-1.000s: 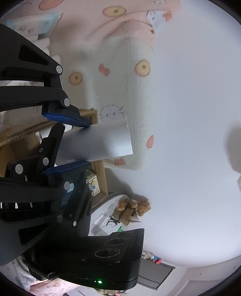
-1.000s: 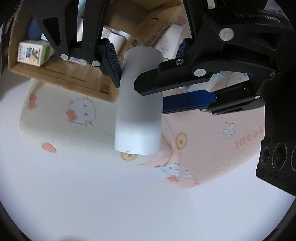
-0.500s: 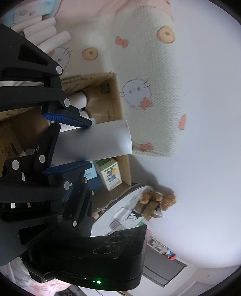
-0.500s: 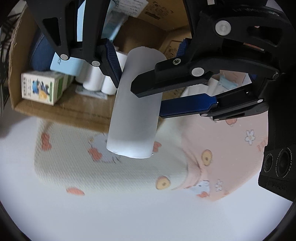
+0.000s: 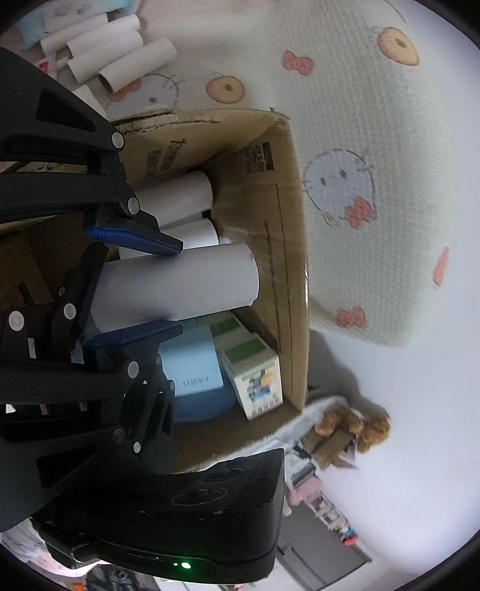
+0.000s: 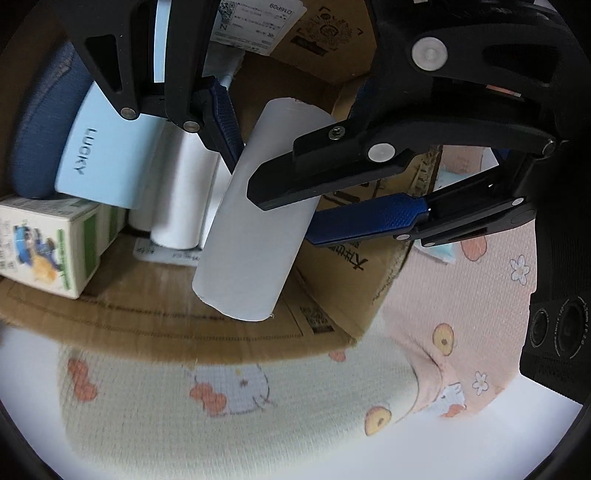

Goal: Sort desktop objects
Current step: 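Carry both held tubes over the cardboard box, then lower the tubes into the box beside the standing tubes and open both grippers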

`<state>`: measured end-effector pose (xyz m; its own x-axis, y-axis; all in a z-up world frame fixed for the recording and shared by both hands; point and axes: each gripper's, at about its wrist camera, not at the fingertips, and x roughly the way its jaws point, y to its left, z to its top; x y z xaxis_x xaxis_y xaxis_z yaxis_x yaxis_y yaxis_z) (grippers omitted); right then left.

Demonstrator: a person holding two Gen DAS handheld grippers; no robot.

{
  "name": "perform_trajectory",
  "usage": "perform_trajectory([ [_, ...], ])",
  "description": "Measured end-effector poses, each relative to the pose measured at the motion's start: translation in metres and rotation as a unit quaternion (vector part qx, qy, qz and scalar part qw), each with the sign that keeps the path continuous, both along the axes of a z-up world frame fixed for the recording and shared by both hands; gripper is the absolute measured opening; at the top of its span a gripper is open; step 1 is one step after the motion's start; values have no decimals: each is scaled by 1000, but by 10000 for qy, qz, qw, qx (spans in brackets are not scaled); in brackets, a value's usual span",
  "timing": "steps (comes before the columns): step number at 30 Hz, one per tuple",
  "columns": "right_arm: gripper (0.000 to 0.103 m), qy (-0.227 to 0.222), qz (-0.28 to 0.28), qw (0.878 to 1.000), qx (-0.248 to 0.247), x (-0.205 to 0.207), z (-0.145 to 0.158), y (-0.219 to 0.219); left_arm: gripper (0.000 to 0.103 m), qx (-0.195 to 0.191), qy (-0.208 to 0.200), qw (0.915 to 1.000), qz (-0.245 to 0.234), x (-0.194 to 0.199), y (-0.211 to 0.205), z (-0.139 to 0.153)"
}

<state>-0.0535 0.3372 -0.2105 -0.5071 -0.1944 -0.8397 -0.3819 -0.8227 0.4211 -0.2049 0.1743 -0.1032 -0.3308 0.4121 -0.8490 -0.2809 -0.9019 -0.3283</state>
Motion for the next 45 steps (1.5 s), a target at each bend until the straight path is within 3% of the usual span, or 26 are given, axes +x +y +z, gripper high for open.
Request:
perform_trajectory([
  [7, 51, -149, 389, 9988, -263, -17, -16, 2, 40, -486, -224, 9985, 136, -12, 4, -10],
  [16, 50, -283, 497, 9971, -509, -18, -29, 11, 40, -632, -591, 9956, 348, -24, 10, -19],
  [20, 50, -449, 287, 9966, -623, -12, -37, 16, 29, -906, -847, 9915, 401, -32, 17, -29],
  [21, 50, -407, 255, 9974, -541, -9, -35, 17, 26, -817, -955, 9914, 363, -33, 18, -32],
  [22, 50, -330, 274, 9980, -465, -7, -32, 17, 25, -475, -1182, 9913, 328, -35, 18, -38],
  [24, 50, -332, 336, 9985, -266, -3, -26, 16, 24, -301, -1440, 9886, 325, -37, 17, -47],
  [28, 50, -366, 380, 9986, 39, 4, -18, 14, 19, -548, -1252, 9897, 421, -35, 19, -45],
  [30, 50, -377, 337, 9987, 78, 8, -15, 15, 19, -851, -1060, 9894, 501, -32, 21, -39],
  [34, 50, -421, 363, 9983, 168, 20, -12, 11, 20, -1525, -638, 9859, 249, -19, 31, -25],
  [36, 50, -493, 427, 9977, 206, 26, -12, 7, 21, -1639, -705, 9839, 122, -15, 32, -25],
  [40, 51, -589, 473, 9963, 422, 41, -11, -4, 21, -1704, -995, 9803, -23, -12, 31, -31],
  [42, 50, -500, 484, 9970, 347, 46, -9, -6, 11, -1578, -1132, 9810, 0, -13, 27, -33],
  [45, 35, -417, 458, 9981, -60, 48, -13, -6, 8, -1360, -1327, 9817, 93, -17, 20, -38],
])
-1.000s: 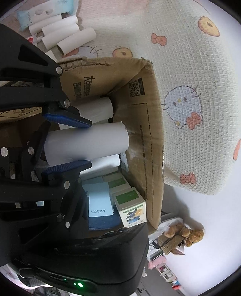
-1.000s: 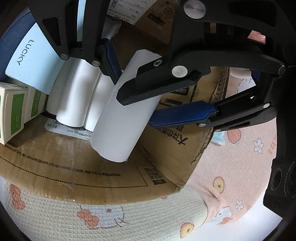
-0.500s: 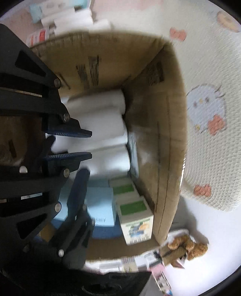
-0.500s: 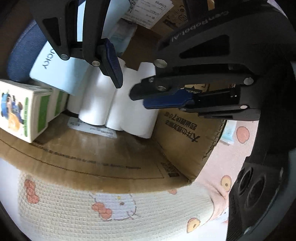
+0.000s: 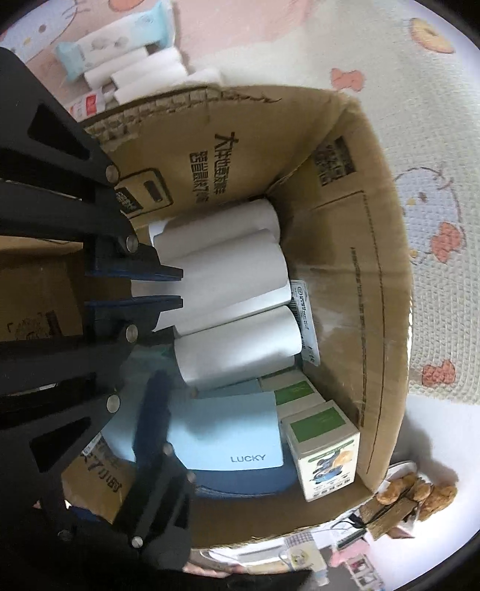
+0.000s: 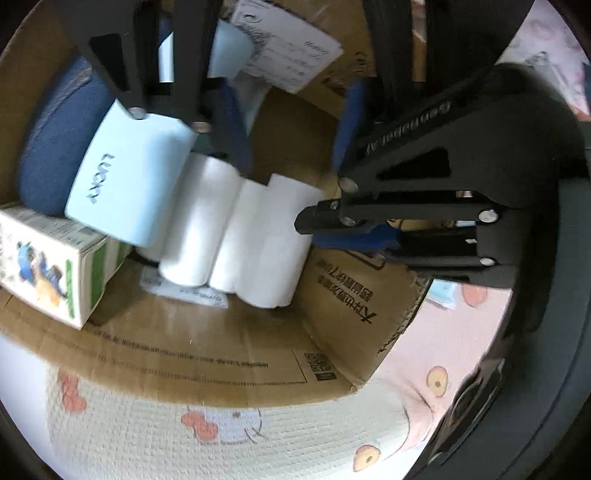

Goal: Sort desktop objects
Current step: 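Lower the tubes into the box beside the standing tubes and open both grippers, then withdraw both open grippers up from the box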

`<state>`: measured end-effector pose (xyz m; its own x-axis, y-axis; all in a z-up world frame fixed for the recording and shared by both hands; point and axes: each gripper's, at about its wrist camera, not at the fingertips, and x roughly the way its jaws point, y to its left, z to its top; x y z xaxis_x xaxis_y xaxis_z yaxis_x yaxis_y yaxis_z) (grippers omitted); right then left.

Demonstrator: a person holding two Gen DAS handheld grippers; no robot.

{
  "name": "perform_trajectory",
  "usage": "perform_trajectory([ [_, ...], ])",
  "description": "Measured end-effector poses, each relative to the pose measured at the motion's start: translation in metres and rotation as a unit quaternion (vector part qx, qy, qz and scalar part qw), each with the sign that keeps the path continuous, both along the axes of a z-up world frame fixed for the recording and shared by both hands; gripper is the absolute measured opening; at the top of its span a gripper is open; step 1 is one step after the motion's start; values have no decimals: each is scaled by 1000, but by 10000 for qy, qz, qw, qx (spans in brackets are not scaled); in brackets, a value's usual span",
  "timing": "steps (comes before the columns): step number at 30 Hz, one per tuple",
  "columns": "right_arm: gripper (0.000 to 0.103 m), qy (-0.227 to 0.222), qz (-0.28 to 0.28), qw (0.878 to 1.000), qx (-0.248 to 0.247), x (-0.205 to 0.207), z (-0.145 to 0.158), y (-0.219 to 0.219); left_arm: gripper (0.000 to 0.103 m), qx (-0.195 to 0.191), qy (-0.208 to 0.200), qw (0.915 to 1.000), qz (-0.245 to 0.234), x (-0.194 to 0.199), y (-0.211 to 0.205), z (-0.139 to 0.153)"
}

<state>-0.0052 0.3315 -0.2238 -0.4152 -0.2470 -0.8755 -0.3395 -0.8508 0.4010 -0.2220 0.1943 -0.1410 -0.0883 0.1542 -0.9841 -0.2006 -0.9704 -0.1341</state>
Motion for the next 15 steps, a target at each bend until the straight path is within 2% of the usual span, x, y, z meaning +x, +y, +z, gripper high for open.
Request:
perform_trajectory([
  [2, 35, -74, -50, 9998, -199, 1, -7, 4, 8, 39, -14, 10000, 57, -2, -4, -3],
  [6, 35, -228, -17, 9995, -223, 1, -21, 1, 8, 110, 19, 9999, 61, -3, -7, 0],
  [9, 35, -309, -78, 9985, -449, -2, -29, -1, 8, 75, 105, 9999, 64, -2, -8, 1],
  [11, 35, -320, -61, 9989, -332, -4, -27, -2, 8, 63, 150, 9998, 70, -3, -6, 1],
  [13, 35, -389, -81, 9992, 51, -7, -25, -2, 8, 118, 140, 9998, 91, -6, -6, 1],
  [15, 35, -370, -169, 9992, 46, -8, -26, 1, 8, 177, 141, 9997, 132, -7, -8, 3],
])
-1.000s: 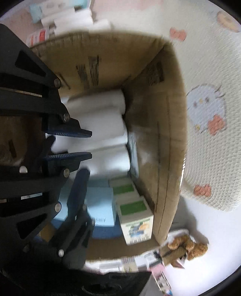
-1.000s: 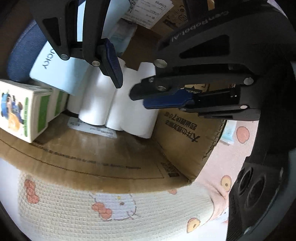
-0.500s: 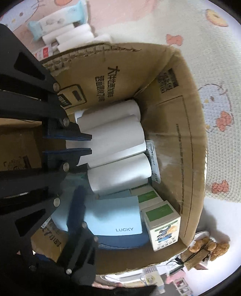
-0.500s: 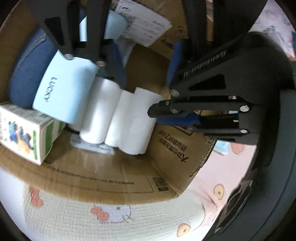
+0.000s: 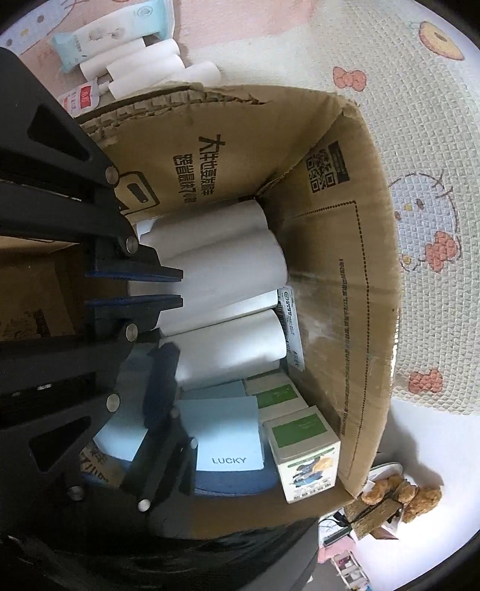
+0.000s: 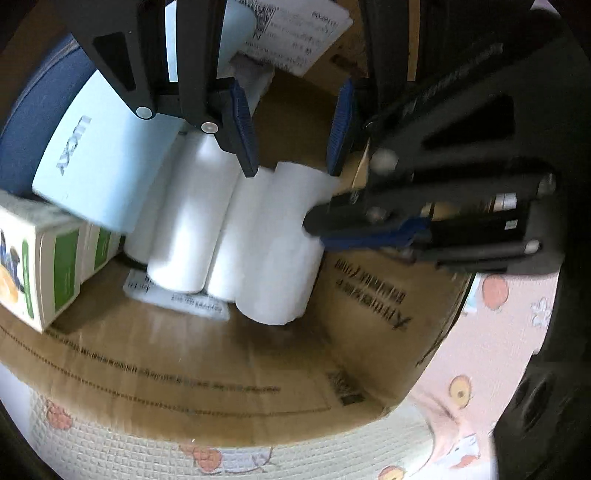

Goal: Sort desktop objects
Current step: 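Withdraw both open grippers up from the box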

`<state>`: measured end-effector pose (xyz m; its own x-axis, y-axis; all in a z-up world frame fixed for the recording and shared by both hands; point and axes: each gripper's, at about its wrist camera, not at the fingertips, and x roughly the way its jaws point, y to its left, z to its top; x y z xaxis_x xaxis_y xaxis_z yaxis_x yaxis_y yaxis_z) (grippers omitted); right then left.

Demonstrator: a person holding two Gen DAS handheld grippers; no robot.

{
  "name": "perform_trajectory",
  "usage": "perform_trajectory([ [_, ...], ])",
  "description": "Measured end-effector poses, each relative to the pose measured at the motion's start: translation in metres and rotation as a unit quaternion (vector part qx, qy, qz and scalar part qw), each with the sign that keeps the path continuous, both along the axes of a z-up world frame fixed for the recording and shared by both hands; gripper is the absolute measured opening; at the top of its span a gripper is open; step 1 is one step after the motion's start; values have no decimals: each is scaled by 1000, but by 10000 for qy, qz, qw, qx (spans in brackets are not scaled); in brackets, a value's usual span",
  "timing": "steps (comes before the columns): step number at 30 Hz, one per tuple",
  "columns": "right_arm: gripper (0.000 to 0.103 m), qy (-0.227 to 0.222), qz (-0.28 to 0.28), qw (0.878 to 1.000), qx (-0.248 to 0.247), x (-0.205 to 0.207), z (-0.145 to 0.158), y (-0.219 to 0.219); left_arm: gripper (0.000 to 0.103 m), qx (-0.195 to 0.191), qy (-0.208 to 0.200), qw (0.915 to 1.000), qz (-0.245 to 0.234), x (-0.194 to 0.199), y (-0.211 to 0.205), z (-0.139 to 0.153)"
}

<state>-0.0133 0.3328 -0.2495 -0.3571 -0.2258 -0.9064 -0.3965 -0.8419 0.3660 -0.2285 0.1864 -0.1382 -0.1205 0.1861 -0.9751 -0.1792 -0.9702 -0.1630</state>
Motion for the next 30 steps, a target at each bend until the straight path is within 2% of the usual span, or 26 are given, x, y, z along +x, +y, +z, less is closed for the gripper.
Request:
perform_trajectory([
  [6, 35, 42, -151, 9993, -335, 8, -5, 2, 8, 81, 113, 9999, 85, 2, 0, 9],
  [8, 35, 3, -88, 9993, -369, 13, -4, -3, 9, -79, 377, 9993, 30, 8, -1, 16],
  [9, 35, 22, -108, 9994, -330, 17, -2, -5, 14, -187, 543, 9983, -29, 10, 0, 20],
  [10, 35, 54, -126, 9997, -205, 22, 3, -8, 19, -280, 766, 9966, -113, 15, 1, 25],
  [12, 35, 106, -130, 9999, 26, 27, 11, -13, 40, -231, 1122, 9932, -221, 22, 2, 33],
  [16, 35, 227, -61, 9978, 613, 36, 31, -27, 44, 93, 1628, 9865, -133, 32, -4, 48],
  [19, 35, 244, -14, 9960, 854, 40, 40, -37, 45, 178, 1811, 9833, -11, 42, -12, 58],
  [20, 35, 265, 2, 9955, 913, 26, 43, -43, 45, 239, 1910, 9813, -10, 46, -17, 62],
  [23, 35, 302, 50, 9946, 997, -6, 52, -37, 45, 406, 2435, 9690, 135, 67, -33, 74],
  [26, 35, 359, 44, 9938, 1049, -34, 65, -40, 44, 231, 2939, 9547, 398, 86, -50, 82],
  [28, 35, 393, 83, 9924, 1161, -42, 70, -48, 39, 223, 3277, 9431, 513, 99, -62, 86],
  [30, 35, 409, 165, 9908, 1278, -49, 78, -59, 28, 259, 3442, 9364, 635, 108, -72, 86],
])
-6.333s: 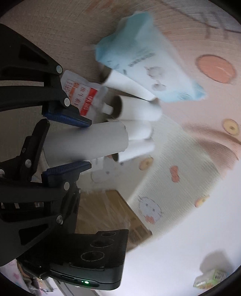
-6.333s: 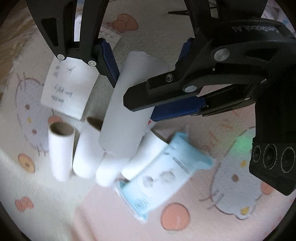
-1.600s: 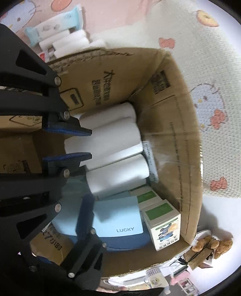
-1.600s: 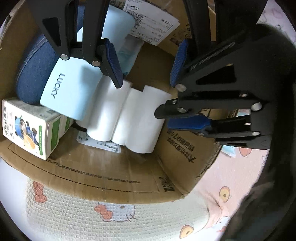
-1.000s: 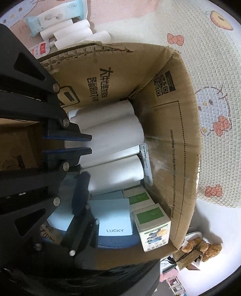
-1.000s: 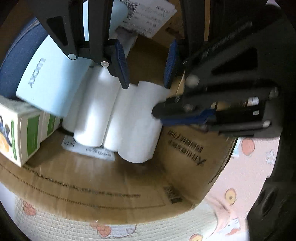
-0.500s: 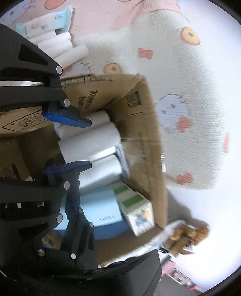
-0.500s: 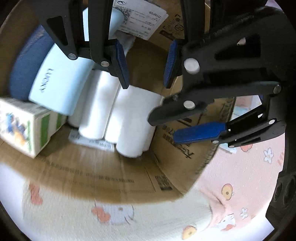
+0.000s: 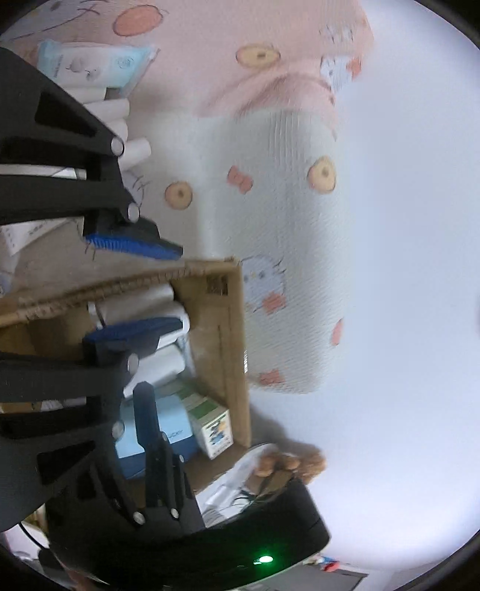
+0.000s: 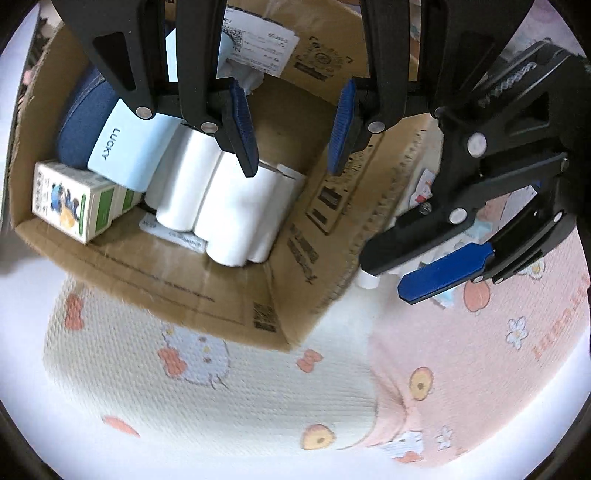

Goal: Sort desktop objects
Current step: 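Withdraw both open grippers up from the box, then move both open grippers back over the tube pile on the mat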

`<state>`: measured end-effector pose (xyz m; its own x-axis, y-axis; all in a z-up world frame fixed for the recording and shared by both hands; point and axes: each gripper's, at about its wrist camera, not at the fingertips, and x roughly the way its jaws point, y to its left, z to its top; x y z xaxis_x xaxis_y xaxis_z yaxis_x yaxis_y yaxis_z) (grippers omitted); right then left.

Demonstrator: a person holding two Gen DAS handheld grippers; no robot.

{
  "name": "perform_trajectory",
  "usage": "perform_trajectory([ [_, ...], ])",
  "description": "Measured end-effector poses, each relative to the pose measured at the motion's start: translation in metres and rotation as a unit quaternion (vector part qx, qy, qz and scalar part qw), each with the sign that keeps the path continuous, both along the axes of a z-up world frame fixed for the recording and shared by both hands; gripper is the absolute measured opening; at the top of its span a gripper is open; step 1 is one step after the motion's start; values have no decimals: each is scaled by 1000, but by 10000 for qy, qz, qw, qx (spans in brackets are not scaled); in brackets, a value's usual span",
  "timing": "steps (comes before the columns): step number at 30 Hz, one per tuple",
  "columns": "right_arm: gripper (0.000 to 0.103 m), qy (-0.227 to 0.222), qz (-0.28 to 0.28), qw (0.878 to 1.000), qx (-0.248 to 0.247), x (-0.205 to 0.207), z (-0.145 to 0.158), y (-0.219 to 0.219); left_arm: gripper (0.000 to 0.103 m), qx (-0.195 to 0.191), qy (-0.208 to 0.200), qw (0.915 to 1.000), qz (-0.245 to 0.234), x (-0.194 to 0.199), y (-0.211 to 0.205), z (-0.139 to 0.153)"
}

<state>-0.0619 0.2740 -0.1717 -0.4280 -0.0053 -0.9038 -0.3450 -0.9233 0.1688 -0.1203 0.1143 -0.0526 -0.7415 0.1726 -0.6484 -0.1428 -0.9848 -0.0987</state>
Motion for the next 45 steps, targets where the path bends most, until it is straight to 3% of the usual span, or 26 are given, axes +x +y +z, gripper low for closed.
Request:
perform_trajectory([
  [6, 36, 212, 305, 9989, 287, -7, 21, -32, 25, 467, 288, 9974, 475, 33, -49, -3],
  [11, 36, 395, 562, 9961, 557, -26, 28, -55, 25, 510, 942, 9882, 1097, 73, -98, -1],
  [14, 36, 485, 695, 9947, 583, -36, 34, -72, 25, 554, 979, 9817, 1534, 90, -128, -2],
  [18, 36, 740, 869, 9925, 433, -53, 42, -90, 41, 901, 949, 9686, 2115, 105, -167, -9],
  [21, 36, 868, 977, 9906, 392, -61, 49, -104, 45, 1090, 940, 9573, 2509, 114, -192, -15],
  [31, 36, 1071, 1191, 9829, 912, -101, 53, -149, 50, 1624, 502, 9484, 2676, 122, -236, -50],
  [35, 36, 1661, 1002, 9756, 1026, -110, 41, -161, 50, 1653, 381, 9494, 2645, 121, -243, -64],
  [37, 36, 1992, 908, 9718, 878, -111, 31, -163, 50, 1690, 306, 9494, 2629, 120, -245, -72],
  [42, 36, 2094, 601, 9738, 653, -119, -1, -162, 50, 1863, 162, 9479, 2578, 122, -250, -86],
  [45, 36, 2042, 469, 9777, -120, -124, -23, -158, 50, 2039, 68, 9451, 2554, 119, -252, -93],
])
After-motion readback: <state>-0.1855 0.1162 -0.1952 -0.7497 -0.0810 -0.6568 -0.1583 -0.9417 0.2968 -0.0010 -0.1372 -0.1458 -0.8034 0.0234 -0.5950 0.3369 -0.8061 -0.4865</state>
